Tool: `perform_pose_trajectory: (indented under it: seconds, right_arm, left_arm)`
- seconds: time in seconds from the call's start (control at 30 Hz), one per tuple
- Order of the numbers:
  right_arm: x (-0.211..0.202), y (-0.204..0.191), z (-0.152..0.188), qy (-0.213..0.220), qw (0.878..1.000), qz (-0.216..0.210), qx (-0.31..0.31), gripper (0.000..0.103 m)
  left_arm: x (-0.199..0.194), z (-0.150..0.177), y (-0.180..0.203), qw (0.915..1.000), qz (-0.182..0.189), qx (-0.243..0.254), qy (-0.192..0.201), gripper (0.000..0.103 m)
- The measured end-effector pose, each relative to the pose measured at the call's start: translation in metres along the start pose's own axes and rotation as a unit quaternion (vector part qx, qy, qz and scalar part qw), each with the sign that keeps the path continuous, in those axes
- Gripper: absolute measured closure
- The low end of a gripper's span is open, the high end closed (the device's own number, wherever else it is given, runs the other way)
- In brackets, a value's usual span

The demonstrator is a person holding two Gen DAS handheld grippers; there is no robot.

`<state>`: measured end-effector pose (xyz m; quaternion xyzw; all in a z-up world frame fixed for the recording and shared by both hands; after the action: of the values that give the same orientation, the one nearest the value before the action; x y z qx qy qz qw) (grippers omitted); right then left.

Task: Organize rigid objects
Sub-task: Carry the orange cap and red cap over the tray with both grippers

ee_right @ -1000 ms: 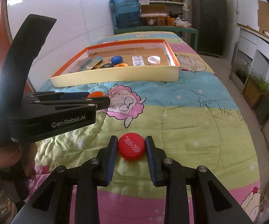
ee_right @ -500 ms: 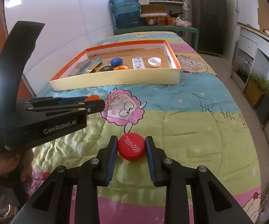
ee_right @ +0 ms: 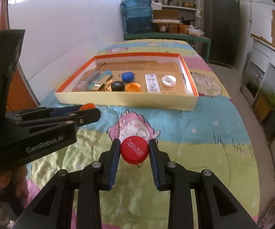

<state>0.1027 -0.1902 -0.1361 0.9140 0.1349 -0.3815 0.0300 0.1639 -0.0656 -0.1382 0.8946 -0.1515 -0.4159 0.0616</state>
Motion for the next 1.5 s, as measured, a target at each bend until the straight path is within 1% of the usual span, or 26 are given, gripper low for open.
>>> perform_pose_trajectory:
  seconds: [0.27, 0.43, 0.73, 0.9, 1.1, 1.5]
  right_arm:
    - [0.007, -0.01, -0.029, 0.004, 1.0, -0.004, -0.015, 0.072]
    - [0.013, -0.014, -0.043, 0.004, 1.0, -0.009, -0.019, 0.072]
    - [0.025, -0.014, -0.071, 0.005, 1.0, -0.013, -0.022, 0.072]
    - [0.031, -0.014, -0.086, 0.007, 1.0, -0.014, -0.025, 0.072]
    - [0.039, -0.014, -0.104, 0.011, 0.999, -0.014, -0.029, 0.072]
    - [0.057, -0.001, -0.134, 0.016, 1.0, -0.012, -0.024, 0.072]
  left_arm:
    - [-0.007, -0.014, -0.02, 0.9997, -0.007, -0.02, 0.011, 0.072]
    - [-0.009, -0.019, -0.027, 0.9995, -0.009, -0.027, 0.013, 0.072]
    - [-0.01, -0.04, -0.039, 0.9991, -0.01, -0.036, 0.021, 0.072]
    - [-0.007, -0.051, -0.043, 0.9989, -0.01, -0.038, 0.024, 0.072]
    - [-0.001, -0.073, -0.048, 0.9988, -0.012, -0.038, 0.028, 0.072]
    - [0.016, -0.108, -0.052, 0.9988, -0.015, -0.032, 0.034, 0.072]
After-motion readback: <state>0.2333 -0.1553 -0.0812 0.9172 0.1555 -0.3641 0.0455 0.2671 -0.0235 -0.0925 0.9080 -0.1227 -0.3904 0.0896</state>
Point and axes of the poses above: each gripper's, at about its wrist camera, not at the fingertips, and x roughly the way its jaws point, y to its right, z to its underside, the point moved 3 cm from there along x, roughly the way its jaws point, and after that the axes turned 5 degrees about -x, right-handed, at the moved point
